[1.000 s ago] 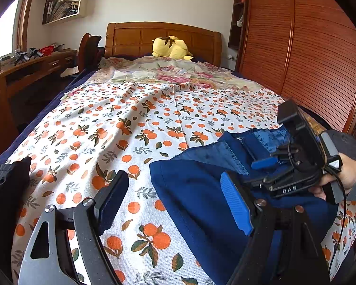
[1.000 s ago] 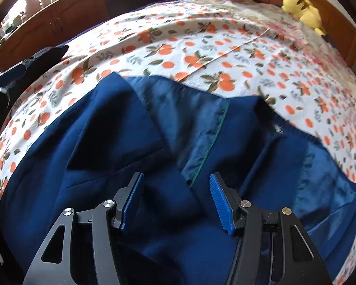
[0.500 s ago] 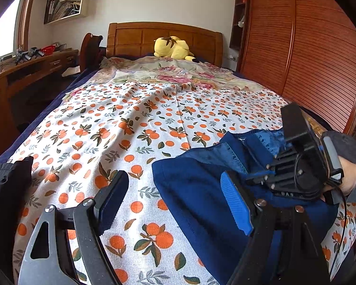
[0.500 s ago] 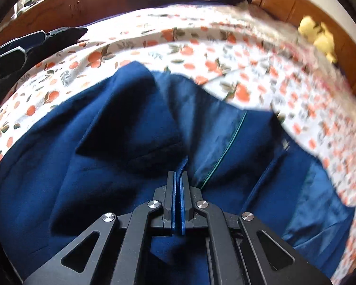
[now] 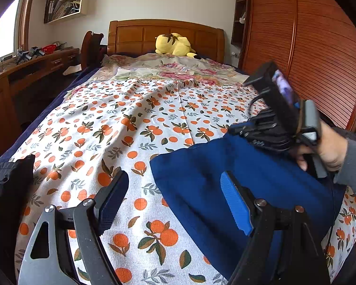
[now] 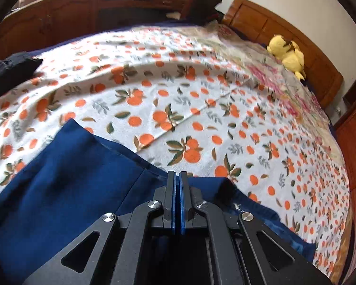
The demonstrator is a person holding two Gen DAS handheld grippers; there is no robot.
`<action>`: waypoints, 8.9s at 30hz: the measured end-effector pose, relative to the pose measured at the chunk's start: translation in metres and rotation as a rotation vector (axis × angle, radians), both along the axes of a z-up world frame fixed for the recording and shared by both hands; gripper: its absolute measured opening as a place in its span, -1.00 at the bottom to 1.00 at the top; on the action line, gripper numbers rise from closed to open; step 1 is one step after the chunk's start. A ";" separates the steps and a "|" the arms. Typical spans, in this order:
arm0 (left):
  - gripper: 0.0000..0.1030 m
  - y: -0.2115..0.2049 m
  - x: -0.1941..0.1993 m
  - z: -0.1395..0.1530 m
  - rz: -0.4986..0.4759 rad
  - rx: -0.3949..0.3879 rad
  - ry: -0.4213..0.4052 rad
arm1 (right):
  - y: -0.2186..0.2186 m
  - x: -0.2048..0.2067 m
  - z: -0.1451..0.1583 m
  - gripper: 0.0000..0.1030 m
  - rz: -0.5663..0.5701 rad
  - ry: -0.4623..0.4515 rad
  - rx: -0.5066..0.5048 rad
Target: Fold large clothes
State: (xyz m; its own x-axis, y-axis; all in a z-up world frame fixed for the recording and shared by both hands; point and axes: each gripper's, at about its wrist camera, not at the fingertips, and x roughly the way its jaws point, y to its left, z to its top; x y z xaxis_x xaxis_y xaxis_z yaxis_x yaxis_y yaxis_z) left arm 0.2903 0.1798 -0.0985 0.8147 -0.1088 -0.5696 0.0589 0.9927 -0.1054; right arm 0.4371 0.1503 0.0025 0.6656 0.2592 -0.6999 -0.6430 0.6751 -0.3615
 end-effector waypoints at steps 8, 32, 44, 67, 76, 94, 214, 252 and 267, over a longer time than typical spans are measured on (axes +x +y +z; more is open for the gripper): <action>0.56 -0.015 0.000 0.010 -0.020 0.007 -0.030 | -0.032 0.003 0.033 -0.06 -0.090 -0.016 0.102; 0.56 -0.137 0.017 0.005 -0.262 0.020 0.023 | -0.247 0.079 -0.008 0.08 -0.570 0.082 0.121; 0.56 -0.142 0.026 -0.027 -0.261 0.037 0.112 | -0.264 0.079 -0.002 -0.93 -0.443 0.021 0.164; 0.56 -0.123 0.021 -0.020 -0.221 0.017 0.088 | -0.232 0.042 0.021 -0.06 -0.399 0.033 0.200; 0.56 -0.109 0.017 -0.016 -0.197 0.027 0.072 | -0.170 0.037 -0.028 -0.17 -0.232 0.262 0.188; 0.56 -0.091 0.014 -0.013 -0.165 0.032 0.062 | -0.129 0.059 -0.023 -0.95 -0.193 0.160 0.083; 0.49 -0.064 -0.116 -0.021 -0.029 -0.037 0.193 | -0.232 -0.191 -0.012 0.04 -0.134 0.070 0.494; -0.82 -0.085 -0.075 -0.022 0.085 -0.256 0.362 | -0.253 -0.178 -0.050 0.04 -0.099 0.098 0.453; -0.84 -0.297 -0.025 0.107 -0.272 -0.190 0.186 | -0.381 -0.198 -0.019 0.04 -0.338 -0.022 0.447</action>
